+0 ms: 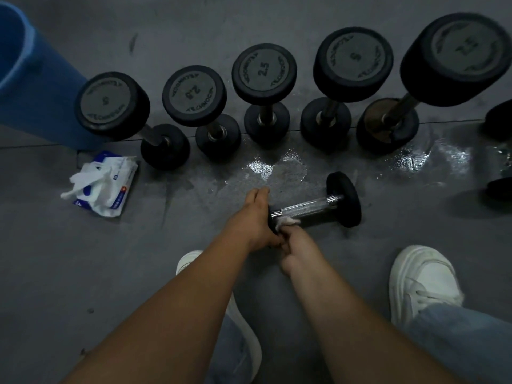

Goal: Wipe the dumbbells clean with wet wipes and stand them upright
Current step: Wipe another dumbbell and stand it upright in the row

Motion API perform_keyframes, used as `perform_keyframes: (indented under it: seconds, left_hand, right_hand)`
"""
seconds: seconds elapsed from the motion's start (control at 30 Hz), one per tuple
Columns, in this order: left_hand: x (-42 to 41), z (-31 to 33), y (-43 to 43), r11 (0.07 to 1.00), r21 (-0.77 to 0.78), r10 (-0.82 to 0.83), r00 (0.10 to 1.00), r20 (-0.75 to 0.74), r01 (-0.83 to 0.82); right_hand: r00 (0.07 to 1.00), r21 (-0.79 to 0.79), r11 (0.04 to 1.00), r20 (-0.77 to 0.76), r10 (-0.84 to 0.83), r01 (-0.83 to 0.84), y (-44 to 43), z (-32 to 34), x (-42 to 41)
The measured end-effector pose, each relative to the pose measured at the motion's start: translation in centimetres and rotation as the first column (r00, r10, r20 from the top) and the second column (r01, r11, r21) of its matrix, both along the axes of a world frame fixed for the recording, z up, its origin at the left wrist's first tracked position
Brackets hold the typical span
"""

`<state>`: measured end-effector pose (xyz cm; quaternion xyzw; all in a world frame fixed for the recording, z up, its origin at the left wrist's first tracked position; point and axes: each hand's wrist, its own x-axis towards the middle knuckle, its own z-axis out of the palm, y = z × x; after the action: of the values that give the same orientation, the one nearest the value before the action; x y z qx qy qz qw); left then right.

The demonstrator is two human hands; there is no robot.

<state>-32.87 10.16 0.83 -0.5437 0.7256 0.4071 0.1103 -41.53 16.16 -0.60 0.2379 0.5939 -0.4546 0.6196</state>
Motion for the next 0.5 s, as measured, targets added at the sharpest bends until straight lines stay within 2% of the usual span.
perform_keyframes:
  seconds: [0.1, 0.2, 0.3, 0.4, 0.5]
  left_hand:
    - [0.0, 0.1, 0.1, 1.0, 0.002, -0.003, 1.0, 0.006, 0.003]
    - [-0.1, 0.3, 0.3, 1.0, 0.002, 0.002, 1.0, 0.011, -0.002]
    - [-0.2, 0.5, 0.1, 1.0, 0.016, 0.008, 1.0, 0.006, -0.008]
    - [-0.1, 0.4, 0.1, 1.0, 0.012, 0.001, 1.0, 0.007, -0.001]
    - [-0.2, 0.5, 0.4, 1.0, 0.003, 0.012, 1.0, -0.004, -0.012]
  right_hand:
    - [0.999, -0.046, 0.998, 0.025, -0.046, 0.047, 1.2, 0.4, 0.1]
    - [0.999, -0.003, 1.0, 0.042, 0.001, 0.0, -1.4, 0.2, -0.7]
    - [0.999, 0.025, 0.999, -0.024, 0.041, -0.04, -0.4, -0.3, -0.6]
    - [0.999, -0.023, 0.999, -0.017, -0.036, 0.036, 0.3, -0.7, 0.1]
    - [0.998, 0.014, 0.999, 0.031, -0.053, 0.052, -1.5, -0.8, -0.9]
